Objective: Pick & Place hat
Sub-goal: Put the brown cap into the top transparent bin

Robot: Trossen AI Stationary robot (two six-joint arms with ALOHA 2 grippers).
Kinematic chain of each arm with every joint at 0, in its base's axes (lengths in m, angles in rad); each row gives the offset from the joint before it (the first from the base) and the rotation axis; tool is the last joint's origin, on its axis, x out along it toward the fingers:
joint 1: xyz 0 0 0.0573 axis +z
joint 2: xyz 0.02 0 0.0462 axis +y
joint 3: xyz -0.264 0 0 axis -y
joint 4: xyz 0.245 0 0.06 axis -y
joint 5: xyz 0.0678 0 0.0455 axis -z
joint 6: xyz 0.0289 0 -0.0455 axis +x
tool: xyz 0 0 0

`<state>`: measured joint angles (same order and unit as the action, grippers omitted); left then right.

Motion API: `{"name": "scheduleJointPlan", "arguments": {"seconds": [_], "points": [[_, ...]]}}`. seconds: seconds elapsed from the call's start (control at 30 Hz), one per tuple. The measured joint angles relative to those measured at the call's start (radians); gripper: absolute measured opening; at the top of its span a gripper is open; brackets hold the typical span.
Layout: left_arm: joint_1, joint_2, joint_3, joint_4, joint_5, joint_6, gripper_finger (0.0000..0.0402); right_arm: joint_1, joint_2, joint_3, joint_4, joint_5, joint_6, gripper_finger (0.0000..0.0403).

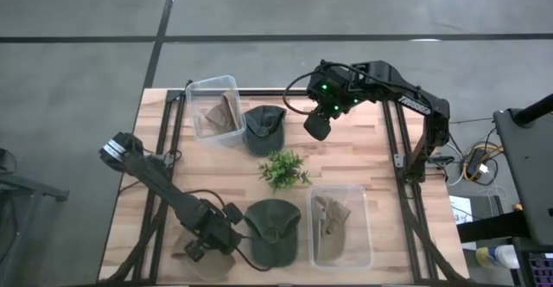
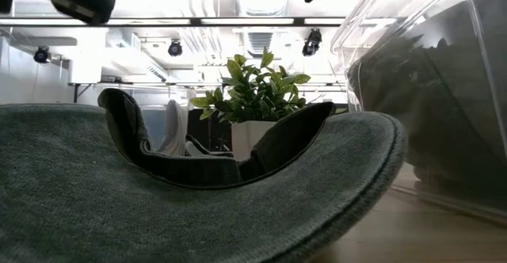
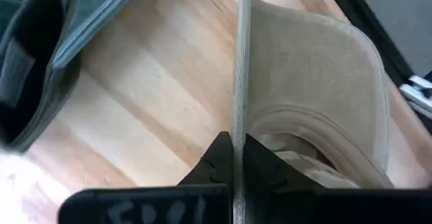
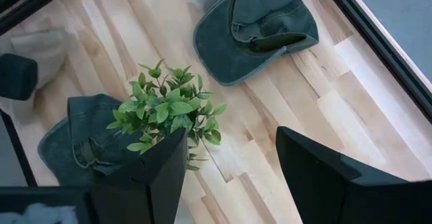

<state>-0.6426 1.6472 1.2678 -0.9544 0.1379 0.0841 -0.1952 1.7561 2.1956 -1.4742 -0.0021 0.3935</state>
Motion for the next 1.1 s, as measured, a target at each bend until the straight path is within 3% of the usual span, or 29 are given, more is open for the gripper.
{"name": "scheduleJointPlan", "arguments": {"seconds": [0.23,0.87,1.1], "points": [[0.019,-0.047,0.06,-0.09,-0.001,-0.013,0.0007,0.024,0.002,0.0,0.006,-0.133,0.0,0.0221],[0.171,-0.094,0.344,-0.434,-0.131,-0.008,0.0007,0.183,0.005,-0.001,0.042,-0.182,-0.004,0.0221],[0.231,-0.127,0.445,-0.441,-0.228,-0.01,0.0007,0.239,0.005,-0.006,0.097,-0.182,-0.009,0.0221]]}}
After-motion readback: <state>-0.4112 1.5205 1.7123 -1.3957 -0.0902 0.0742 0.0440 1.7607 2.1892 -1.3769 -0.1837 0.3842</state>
